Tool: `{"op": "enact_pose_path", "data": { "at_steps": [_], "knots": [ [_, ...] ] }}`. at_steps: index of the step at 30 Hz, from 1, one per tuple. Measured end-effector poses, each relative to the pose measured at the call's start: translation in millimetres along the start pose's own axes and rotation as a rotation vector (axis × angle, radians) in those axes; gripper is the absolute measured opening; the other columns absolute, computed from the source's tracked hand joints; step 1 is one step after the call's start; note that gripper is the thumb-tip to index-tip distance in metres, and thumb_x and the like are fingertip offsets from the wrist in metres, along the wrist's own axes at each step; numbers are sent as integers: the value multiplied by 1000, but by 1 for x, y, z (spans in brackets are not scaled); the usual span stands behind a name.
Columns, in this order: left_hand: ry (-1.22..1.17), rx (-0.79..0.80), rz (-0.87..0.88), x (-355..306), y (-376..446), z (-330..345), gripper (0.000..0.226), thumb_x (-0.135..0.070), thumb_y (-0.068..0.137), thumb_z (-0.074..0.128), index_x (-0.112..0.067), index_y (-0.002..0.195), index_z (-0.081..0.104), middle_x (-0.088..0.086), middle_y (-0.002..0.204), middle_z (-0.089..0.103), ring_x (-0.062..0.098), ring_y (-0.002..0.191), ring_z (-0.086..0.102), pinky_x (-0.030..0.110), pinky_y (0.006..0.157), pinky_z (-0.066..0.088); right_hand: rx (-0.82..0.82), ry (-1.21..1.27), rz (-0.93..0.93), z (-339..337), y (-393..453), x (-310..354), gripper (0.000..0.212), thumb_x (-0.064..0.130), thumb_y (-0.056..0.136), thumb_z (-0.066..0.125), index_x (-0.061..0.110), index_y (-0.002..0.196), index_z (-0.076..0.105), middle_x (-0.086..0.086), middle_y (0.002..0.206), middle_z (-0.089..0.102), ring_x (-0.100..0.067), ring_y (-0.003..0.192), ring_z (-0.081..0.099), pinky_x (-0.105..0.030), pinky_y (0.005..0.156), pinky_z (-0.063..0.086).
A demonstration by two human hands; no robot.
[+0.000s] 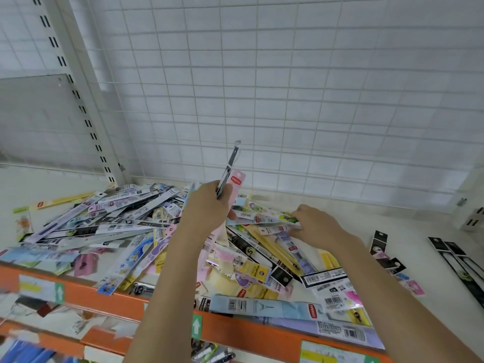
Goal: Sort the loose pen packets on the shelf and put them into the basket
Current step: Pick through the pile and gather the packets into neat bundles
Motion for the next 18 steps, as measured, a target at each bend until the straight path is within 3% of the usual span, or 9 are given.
{"op": "enact_pose_path", "data": {
  "at_steps": [2,4,7,11,14,18],
  "knots": [
    [-82,9,-17,-1,-3,1,31,-29,101,31,-23,71,38,-7,47,59,-3,26,39,22,45,30,-12,-49,-3,1,3,1,43,45,93,49,14,120,58,-5,119,50,-26,101,57,-33,73,44],
    [-229,14,-52,-1,-6,3,26,-30,101,31,-16,82,43,-1,55,59,-1,34,46,23,47,37,-36,-102,-20,1,4,2,42,45,95,46,15,122,57,-3,121,51,-26,100,58,-32,70,43],
    [-350,26,-139,6,-2,4,25,-32,100,35,-10,91,43,2,66,50,16,51,54,24,52,45,-94,-123,-57,-2,1,4,33,36,97,45,22,124,56,0,119,52,-23,103,56,-30,66,39],
    [-165,100,-189,24,7,9,23,-21,97,40,-10,78,34,7,65,37,21,54,37,28,53,33,-200,-68,-14,-11,-3,5,30,25,94,45,23,124,49,-3,96,49,-24,97,56,-28,64,36],
    [-67,122,-232,38,15,10,27,-15,93,44,-16,69,32,5,64,35,19,54,34,26,52,29,-243,-43,8,-16,0,7,32,28,96,44,20,127,43,-5,93,50,-27,93,57,-28,64,33],
    [6,93,-281,51,21,6,33,-11,90,45,-13,61,29,3,57,30,17,49,29,24,49,25,-254,111,10,-13,7,14,31,40,98,38,12,111,43,4,66,45,-26,69,54,-31,53,34]
  ]
}}
Point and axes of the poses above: each hand's wrist, its own y-axis towards the middle knuckle, its own z-axis out of the palm, x = y × z, the point moved 2 cm from there along y, towards the middle knuckle
